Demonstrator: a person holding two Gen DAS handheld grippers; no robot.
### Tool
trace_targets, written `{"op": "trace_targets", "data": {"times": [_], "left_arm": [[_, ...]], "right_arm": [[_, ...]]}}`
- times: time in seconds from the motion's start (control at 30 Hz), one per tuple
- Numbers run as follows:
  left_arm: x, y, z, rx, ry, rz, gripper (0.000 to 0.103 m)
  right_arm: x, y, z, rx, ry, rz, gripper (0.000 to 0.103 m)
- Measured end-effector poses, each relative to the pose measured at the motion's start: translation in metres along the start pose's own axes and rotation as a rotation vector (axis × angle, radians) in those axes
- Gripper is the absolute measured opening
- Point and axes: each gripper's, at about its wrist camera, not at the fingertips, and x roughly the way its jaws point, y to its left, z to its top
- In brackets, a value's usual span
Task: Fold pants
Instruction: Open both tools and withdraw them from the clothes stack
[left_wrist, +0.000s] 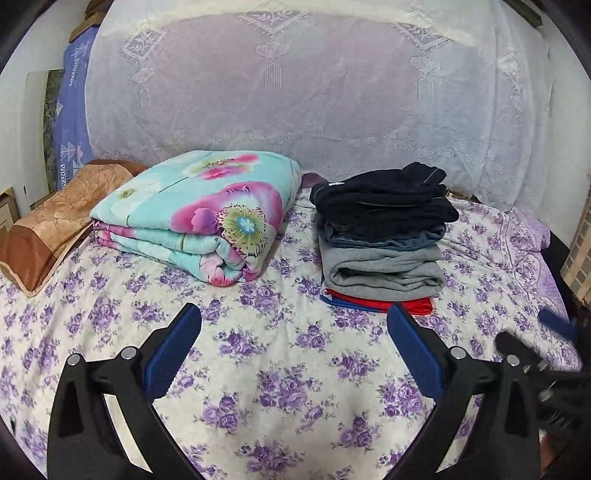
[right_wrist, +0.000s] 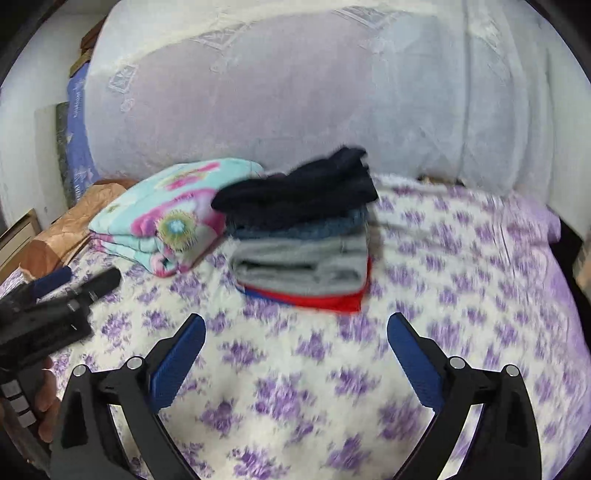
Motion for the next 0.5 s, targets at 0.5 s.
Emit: {"op": "trace_targets", "data": {"times": [0.5], "left_arm": [[0.031, -0.027, -0.043, 0.088, 0.065, 0.009, 0.098]], "right_arm": [[0.017, -0.023, -0.035, 0.036, -0.037, -0.152, 0.099]]}}
